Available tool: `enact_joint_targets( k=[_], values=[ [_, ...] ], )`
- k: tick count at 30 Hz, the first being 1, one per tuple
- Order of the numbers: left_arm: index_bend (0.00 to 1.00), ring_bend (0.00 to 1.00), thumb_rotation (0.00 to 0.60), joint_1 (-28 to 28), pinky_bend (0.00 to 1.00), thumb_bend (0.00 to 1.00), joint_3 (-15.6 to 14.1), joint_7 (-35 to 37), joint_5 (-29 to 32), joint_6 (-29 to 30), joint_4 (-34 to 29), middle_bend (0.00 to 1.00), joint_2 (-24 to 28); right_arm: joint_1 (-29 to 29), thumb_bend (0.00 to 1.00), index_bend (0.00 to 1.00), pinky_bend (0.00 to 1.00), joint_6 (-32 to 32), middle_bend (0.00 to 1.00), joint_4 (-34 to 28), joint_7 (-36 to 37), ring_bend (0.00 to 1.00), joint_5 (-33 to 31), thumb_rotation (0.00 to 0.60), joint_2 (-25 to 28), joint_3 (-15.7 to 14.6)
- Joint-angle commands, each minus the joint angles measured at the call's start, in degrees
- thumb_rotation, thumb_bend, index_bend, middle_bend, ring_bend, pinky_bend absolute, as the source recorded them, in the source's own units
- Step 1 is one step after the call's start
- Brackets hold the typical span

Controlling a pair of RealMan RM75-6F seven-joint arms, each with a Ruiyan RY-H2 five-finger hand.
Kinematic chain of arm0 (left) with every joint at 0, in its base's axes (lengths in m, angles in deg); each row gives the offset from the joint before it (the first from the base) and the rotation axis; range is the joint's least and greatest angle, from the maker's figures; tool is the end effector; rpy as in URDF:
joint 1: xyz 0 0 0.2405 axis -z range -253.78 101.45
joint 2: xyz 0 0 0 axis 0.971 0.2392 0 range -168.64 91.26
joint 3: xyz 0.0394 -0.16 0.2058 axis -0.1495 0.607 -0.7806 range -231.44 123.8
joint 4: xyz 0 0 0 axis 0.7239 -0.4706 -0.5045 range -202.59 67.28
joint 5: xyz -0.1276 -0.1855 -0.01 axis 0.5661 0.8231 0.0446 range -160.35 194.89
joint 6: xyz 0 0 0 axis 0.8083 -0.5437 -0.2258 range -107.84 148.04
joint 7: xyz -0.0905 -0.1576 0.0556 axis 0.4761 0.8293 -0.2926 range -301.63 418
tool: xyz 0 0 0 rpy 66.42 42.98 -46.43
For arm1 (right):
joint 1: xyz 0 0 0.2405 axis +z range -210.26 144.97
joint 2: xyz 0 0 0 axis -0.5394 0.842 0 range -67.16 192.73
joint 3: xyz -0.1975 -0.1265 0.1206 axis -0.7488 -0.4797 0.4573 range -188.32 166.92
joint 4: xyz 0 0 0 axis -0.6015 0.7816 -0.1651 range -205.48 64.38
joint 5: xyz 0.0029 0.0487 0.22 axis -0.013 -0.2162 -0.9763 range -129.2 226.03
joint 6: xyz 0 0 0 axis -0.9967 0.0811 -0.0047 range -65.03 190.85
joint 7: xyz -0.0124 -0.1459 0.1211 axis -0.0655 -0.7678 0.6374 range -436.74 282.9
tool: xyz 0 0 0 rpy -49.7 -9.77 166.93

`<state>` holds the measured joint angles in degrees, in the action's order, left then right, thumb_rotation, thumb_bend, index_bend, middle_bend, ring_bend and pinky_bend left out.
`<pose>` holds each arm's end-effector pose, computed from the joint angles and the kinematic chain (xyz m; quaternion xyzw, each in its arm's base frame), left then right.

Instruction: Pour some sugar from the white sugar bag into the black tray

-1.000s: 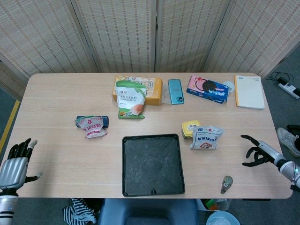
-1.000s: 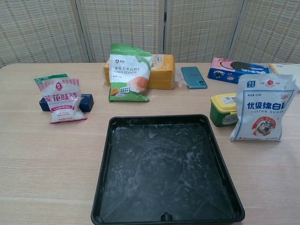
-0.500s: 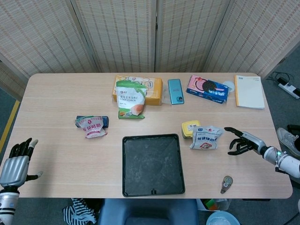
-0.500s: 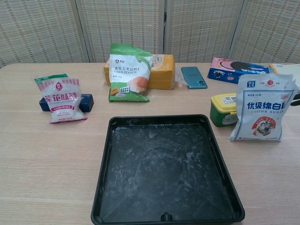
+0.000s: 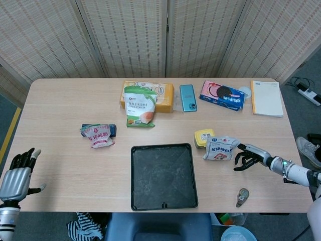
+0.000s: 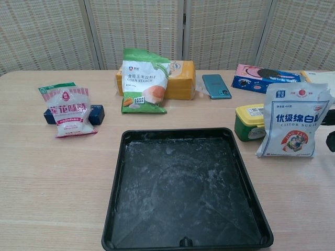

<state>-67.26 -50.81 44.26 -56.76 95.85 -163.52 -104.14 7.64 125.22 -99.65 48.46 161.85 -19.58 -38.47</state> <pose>-0.3369 0.2464 0.1173 -0.6151 -0.4161 -0.2804 0.6082 -0.3835 -0.3751 0.0512 0.5185 -0.7982 0.2681 0.1489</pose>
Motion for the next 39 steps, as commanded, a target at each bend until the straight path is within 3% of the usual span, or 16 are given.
enact_joint_targets(
  k=[1, 14, 23, 26, 30, 35, 37, 39],
  values=[
    [0.00, 0.03, 0.600, -0.02, 0.08, 0.17, -0.09, -0.21, -0.07, 0.12, -0.05, 0.00, -0.07, 0.06, 0.16, 0.00, 0.66, 0.88, 0.00, -2.32, -3.87, 0.46, 0.81, 0.600, 1.03, -1.35],
    [0.00, 0.03, 0.600, 0.02, 0.08, 0.17, -0.34, -0.55, -0.44, 0.51, -0.48, 0.00, -0.13, 1.21, 0.16, 0.00, 0.66, -1.02, 0.00, -21.10, -25.93, 0.46, 0.38, 0.600, 9.12, -3.52],
    [0.00, 0.04, 0.600, -0.26, 0.08, 0.17, -0.65, -0.02, -1.28, 1.15, -0.81, 0.00, 0.13, 1.84, 0.16, 0.00, 0.66, -3.95, 0.00, -36.73, -43.74, 0.46, -2.76, 0.600, 16.74, -2.99],
    [0.00, 0.04, 0.600, -0.32, 0.08, 0.17, -0.66, 0.08, -1.47, 1.37, -0.84, 0.00, 0.13, 0.38, 0.16, 0.00, 0.66, -4.54, 0.00, -40.85, -53.88, 0.46, -5.93, 0.600, 19.65, -1.33],
    [0.00, 0.04, 0.600, -0.38, 0.08, 0.17, -0.79, 0.05, -1.75, 1.52, -0.98, 0.00, 0.09, -4.43, 0.16, 0.00, 0.66, -4.25, 0.00, -47.58, -73.70, 0.45, -13.13, 0.600, 21.91, 2.96],
    [0.00, 0.04, 0.600, -0.53, 0.08, 0.17, -0.92, -0.09, -2.00, 1.83, -1.07, 0.00, 0.05, -7.74, 0.16, 0.00, 0.66, -2.83, 0.00, -52.72, -86.63, 0.45, -15.93, 0.600, 22.97, 5.18],
    [0.00, 0.04, 0.600, -0.54, 0.08, 0.17, -0.92, -0.13, -1.98, 1.85, -1.07, 0.00, 0.04, -9.56, 0.16, 0.00, 0.63, -0.65, 0.00, -52.77, -92.05, 0.40, -17.02, 0.600, 22.55, 6.66],
    [0.00, 0.04, 0.600, -0.52, 0.08, 0.17, -0.88, -0.08, -2.00, 1.86, -1.13, 0.00, 0.04, -12.61, 0.16, 0.00, 0.49, 3.59, 0.00, -51.90, -101.51, 0.27, -18.30, 0.600, 21.02, 9.12]
  ],
)
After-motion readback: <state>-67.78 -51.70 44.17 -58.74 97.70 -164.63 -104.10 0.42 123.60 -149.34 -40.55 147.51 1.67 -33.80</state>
